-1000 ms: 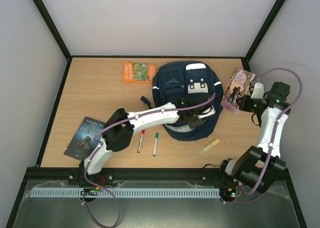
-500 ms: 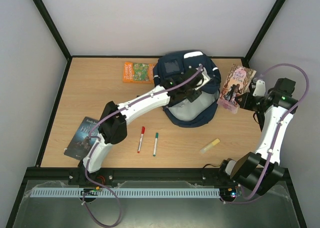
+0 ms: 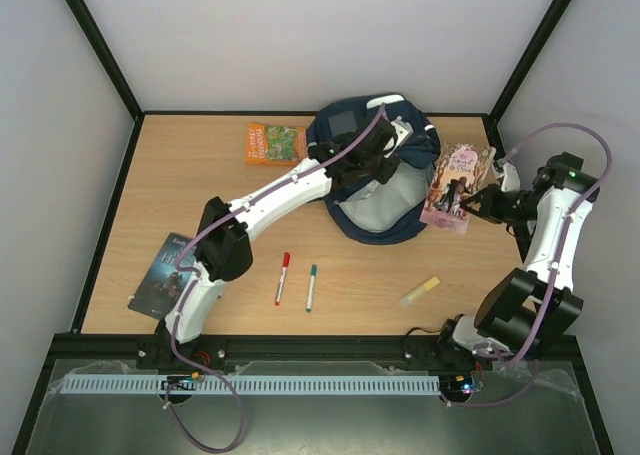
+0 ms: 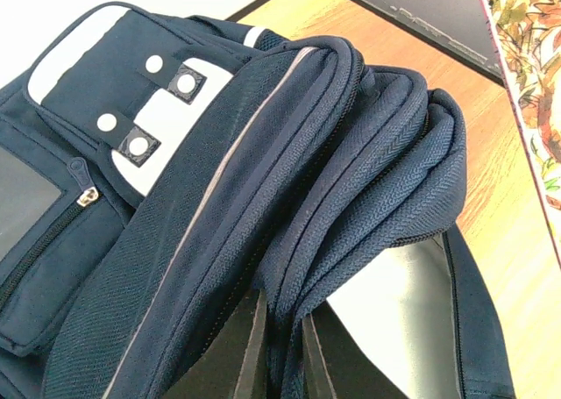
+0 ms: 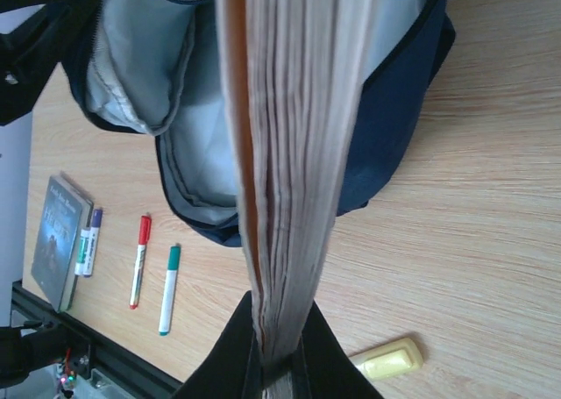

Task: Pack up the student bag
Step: Place the book in the student bag.

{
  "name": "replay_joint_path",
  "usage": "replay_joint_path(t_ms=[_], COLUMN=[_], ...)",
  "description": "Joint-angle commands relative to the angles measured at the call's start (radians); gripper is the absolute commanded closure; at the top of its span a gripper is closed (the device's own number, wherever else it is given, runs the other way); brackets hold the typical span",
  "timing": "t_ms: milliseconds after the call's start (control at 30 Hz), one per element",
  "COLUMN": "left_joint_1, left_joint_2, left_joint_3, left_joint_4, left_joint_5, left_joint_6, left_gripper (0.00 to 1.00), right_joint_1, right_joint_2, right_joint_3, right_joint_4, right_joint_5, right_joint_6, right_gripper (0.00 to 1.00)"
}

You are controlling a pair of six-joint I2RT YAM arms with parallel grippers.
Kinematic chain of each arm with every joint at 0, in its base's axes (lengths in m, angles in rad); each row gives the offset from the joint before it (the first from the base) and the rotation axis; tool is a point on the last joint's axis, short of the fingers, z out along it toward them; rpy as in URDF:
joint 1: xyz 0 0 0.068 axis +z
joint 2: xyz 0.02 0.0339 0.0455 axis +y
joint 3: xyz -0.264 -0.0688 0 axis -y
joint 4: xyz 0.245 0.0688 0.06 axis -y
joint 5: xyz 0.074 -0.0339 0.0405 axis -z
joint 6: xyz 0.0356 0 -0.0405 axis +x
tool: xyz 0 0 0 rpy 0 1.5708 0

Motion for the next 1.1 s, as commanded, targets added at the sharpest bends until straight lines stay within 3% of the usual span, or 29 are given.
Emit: replay_joint_path(t_ms=[0,233,467,800,933,1067], left_joint_1=[0.021,0.023,0.038,0.065,0.077,0.082], left_joint_2=[0.006,0.011,0.012,0.029,0.031,0.029], left_joint_3=[0.062,0.087,0.085,0.099,0.102,0.106], left_joint_4=[0.128,0.132,0.128,0.154,0.167,0.166], left_joint_5=[0.03,0.033,0.028,0.024,0.03,0.037], left_joint_6=[-0.09,-0.132,-0.166,-0.206,-0.217,-0.217], left_gripper=[0.98,0.98,0.98,0.98,0.98,0.98], right_joint_1=[0.016,0.078,0.133,0.276,0.308,0.314], right_joint_2=[0.024,0.12,0.219,0.198,0.211,0.183], right_joint_3=[0.053,0.145,0.226,0.018,-0.068,-0.118], right_joint_4=[-0.113,-0.131,-0.126,0.053,0.03,0.072], right_joint_5=[-0.042,-0.003,-0.115,-0.184,-0.263,-0.242], right_joint_6=[-0.035,0.045,0.158,0.282,0.271,0.298], right_gripper=[0.99,0.99,0.99,0.99,0.99,0.99])
